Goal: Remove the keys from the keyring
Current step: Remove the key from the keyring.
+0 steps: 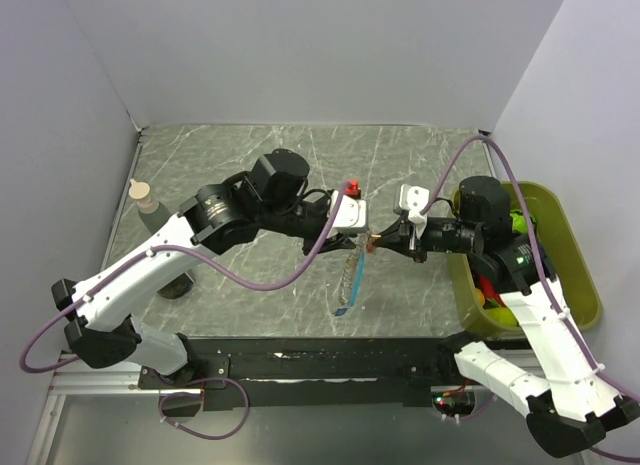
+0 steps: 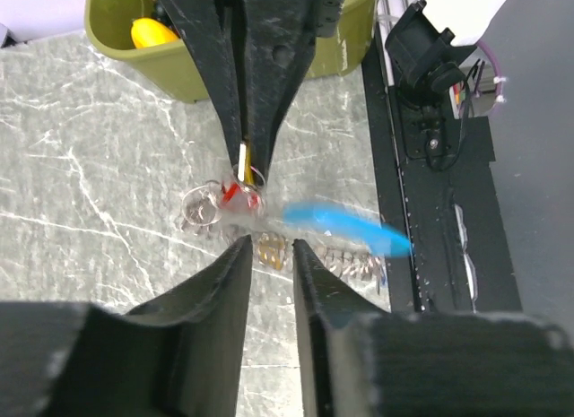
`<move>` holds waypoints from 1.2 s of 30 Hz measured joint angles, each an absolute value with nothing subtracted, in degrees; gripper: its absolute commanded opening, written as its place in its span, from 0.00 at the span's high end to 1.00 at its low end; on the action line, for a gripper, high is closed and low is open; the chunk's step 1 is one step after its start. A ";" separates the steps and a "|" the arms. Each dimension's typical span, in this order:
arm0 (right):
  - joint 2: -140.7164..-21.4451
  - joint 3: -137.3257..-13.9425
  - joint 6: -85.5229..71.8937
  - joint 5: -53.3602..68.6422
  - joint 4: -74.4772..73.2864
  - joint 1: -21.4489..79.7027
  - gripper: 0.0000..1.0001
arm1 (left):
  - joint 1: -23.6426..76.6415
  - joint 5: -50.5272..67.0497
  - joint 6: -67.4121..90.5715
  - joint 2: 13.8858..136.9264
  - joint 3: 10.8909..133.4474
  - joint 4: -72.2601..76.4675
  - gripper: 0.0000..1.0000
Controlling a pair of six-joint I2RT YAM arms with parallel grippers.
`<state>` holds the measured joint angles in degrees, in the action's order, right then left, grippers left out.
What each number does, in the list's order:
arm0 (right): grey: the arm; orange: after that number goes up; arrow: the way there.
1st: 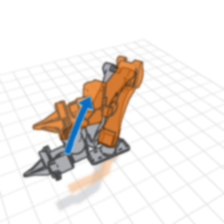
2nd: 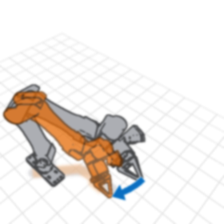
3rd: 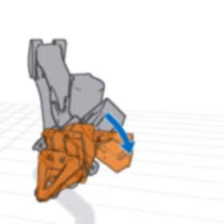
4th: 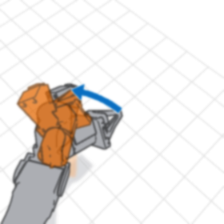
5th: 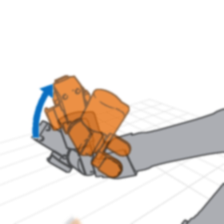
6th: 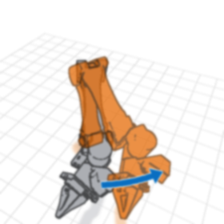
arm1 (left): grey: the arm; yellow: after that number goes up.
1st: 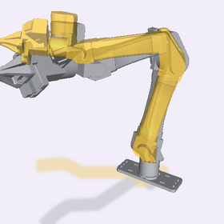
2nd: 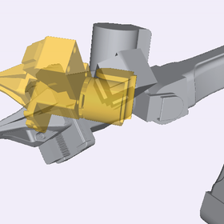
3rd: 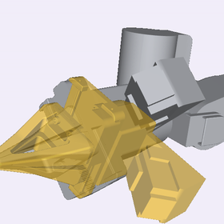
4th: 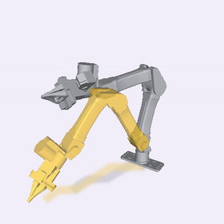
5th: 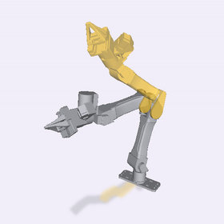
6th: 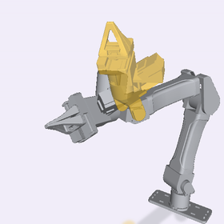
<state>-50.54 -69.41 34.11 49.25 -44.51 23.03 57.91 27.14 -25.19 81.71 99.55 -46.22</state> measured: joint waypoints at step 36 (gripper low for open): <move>-52.51 -72.62 32.86 49.21 -45.87 22.83 1.00 | 58.04 27.90 -20.14 86.15 100.97 -43.97 0.69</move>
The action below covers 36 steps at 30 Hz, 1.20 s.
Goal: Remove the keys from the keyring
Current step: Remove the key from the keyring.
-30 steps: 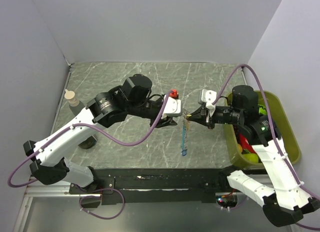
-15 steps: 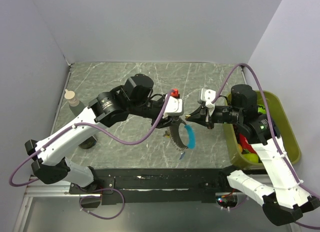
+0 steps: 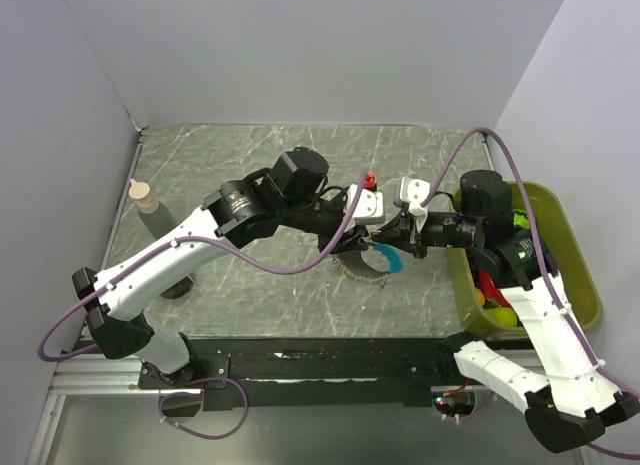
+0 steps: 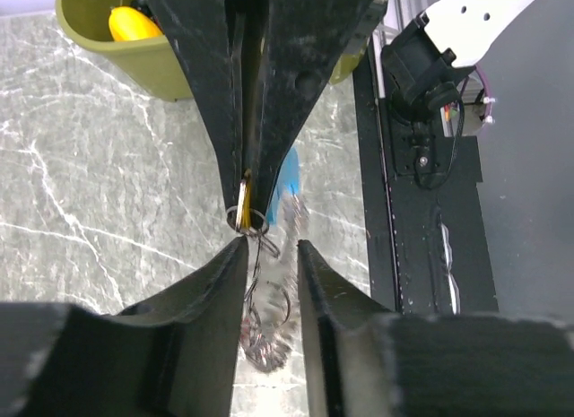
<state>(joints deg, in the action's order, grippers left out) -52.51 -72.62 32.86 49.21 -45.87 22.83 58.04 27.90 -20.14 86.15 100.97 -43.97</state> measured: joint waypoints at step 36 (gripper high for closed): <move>-50.39 -70.78 31.57 48.03 -44.71 22.44 1.00 | 60.47 23.00 -20.47 87.09 101.45 -43.92 0.67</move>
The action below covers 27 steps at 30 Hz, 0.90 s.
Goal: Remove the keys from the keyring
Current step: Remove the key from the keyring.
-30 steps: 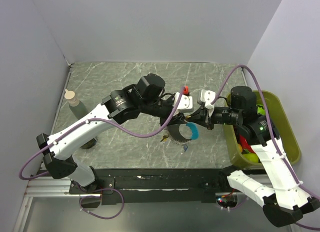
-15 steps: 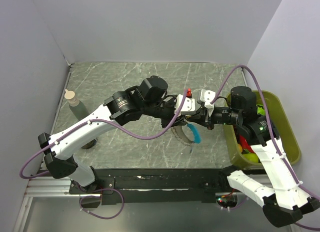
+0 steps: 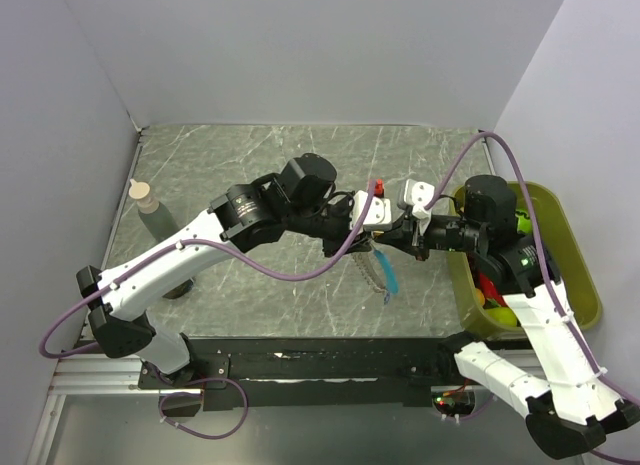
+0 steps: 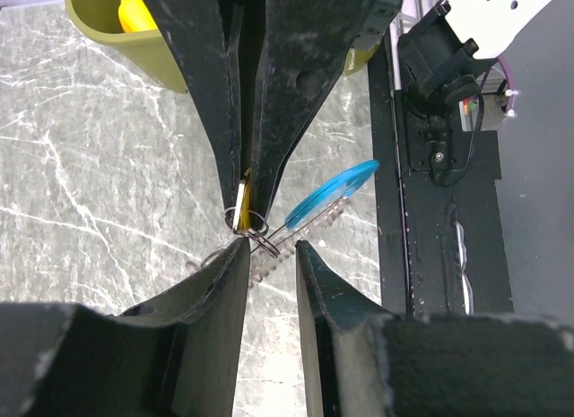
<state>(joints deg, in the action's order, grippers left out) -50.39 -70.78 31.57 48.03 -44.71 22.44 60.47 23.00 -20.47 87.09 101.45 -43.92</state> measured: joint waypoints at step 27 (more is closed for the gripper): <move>-49.76 -69.93 29.41 50.28 -41.60 21.32 1.00 | 59.81 24.23 -20.21 86.11 100.22 -43.55 0.66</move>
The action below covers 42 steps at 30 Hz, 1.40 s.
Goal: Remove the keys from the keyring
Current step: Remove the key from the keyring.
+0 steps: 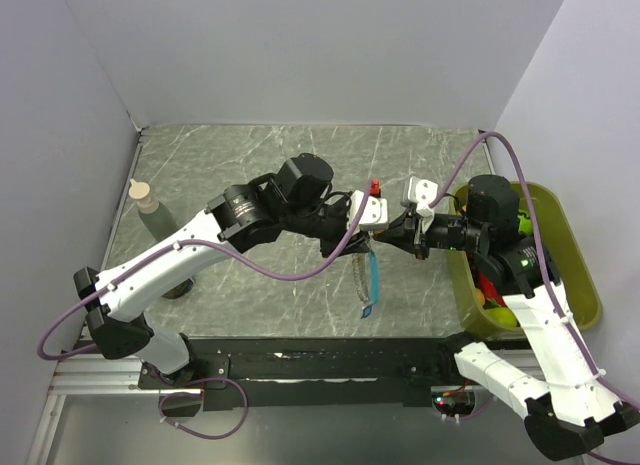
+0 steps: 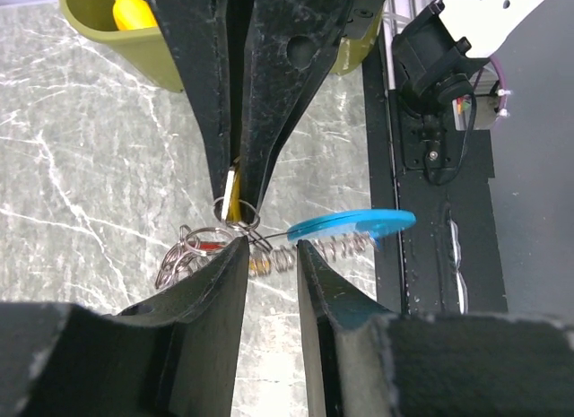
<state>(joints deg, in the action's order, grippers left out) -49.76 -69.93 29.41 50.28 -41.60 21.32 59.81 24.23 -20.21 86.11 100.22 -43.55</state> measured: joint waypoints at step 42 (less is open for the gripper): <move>-48.86 -67.16 31.90 50.54 -41.58 19.38 1.00 | 59.44 22.70 -20.23 87.33 101.16 -44.36 0.99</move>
<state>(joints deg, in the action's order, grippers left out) -48.86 -67.16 31.90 50.54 -41.58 19.38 59.44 22.70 -20.23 87.33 101.16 -44.36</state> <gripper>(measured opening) 0.033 0.023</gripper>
